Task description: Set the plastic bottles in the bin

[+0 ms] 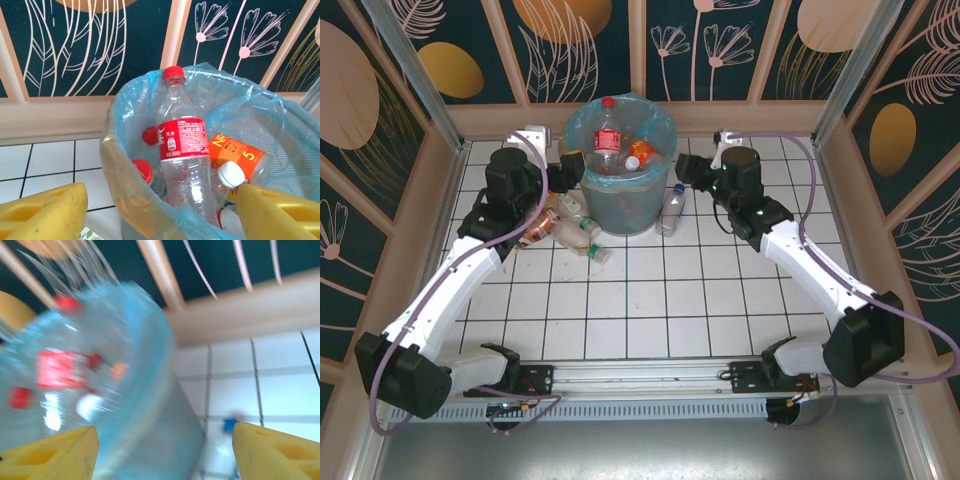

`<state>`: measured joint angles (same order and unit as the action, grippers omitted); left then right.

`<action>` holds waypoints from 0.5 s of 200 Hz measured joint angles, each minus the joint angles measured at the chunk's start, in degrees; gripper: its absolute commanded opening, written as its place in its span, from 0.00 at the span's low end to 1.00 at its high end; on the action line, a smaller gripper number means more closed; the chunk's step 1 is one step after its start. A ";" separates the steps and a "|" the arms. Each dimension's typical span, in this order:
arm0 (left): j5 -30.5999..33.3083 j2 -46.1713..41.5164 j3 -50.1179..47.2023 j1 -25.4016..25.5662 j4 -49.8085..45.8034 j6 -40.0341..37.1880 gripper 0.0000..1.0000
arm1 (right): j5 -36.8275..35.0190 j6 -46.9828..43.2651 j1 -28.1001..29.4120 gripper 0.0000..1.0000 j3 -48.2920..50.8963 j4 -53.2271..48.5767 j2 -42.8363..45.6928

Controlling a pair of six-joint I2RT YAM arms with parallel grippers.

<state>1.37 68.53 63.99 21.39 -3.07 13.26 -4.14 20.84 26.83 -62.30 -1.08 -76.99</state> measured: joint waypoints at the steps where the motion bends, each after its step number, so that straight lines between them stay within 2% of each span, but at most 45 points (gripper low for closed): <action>1: 0.00 0.00 0.00 0.00 0.00 0.00 0.78 | 0.15 0.20 -0.20 0.73 0.24 -0.11 -0.15; 36: -5.51 -8.28 -11.96 0.00 1.77 3.82 0.75 | 2.78 3.21 -1.99 0.73 2.32 -1.86 -9.11; 72: -10.27 -8.98 -21.20 0.00 0.70 6.78 0.76 | 5.77 5.55 -1.99 0.73 2.23 -0.85 -19.50; 100: -11.39 -10.80 -24.96 0.00 -0.26 8.11 0.77 | 6.99 6.99 -1.99 0.75 1.31 -0.28 -24.81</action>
<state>-10.02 57.74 39.03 21.39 -3.33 21.37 2.85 27.83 24.84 -60.99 -1.37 -101.80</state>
